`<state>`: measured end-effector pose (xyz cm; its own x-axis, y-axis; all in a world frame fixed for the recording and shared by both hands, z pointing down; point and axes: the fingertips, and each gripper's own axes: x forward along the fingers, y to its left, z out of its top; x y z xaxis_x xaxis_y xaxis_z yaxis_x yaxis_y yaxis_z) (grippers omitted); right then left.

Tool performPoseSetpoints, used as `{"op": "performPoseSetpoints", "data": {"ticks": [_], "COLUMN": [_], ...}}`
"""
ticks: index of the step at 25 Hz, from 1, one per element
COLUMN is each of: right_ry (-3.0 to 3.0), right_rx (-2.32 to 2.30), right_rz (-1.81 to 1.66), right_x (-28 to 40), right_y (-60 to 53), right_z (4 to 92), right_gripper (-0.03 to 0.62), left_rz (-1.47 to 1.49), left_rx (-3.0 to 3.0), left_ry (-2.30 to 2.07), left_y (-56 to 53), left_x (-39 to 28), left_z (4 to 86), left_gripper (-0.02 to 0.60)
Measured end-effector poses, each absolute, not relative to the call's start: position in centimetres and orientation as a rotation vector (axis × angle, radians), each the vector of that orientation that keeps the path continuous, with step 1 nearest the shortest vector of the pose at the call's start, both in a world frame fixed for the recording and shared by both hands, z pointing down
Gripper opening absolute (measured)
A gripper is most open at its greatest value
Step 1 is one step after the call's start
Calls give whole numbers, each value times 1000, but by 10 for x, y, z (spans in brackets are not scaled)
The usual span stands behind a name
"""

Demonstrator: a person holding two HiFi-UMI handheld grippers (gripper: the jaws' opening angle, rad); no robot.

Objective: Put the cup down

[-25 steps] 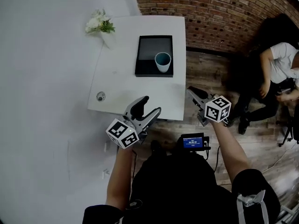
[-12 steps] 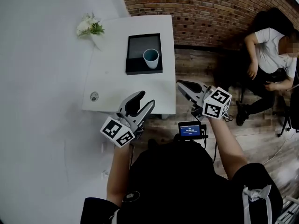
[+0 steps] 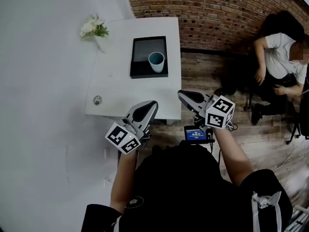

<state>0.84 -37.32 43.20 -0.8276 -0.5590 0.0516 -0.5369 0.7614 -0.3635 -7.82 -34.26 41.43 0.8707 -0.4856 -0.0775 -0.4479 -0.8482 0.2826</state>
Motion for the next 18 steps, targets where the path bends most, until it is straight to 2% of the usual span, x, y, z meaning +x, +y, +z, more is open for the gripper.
{"op": "performPoseSetpoints", "data": {"ticks": [18], "right_ry": [2974], "right_rx": [-885], "right_rz": [-500], "right_x": [-6], "right_y": [-371], "right_z": [439], "right_gripper": [12], "left_rz": [-166], "left_rx": [2773], "left_ry": [-706], "left_y": [-338], "left_x": [-71], "left_z": [420], "left_gripper": [8]}}
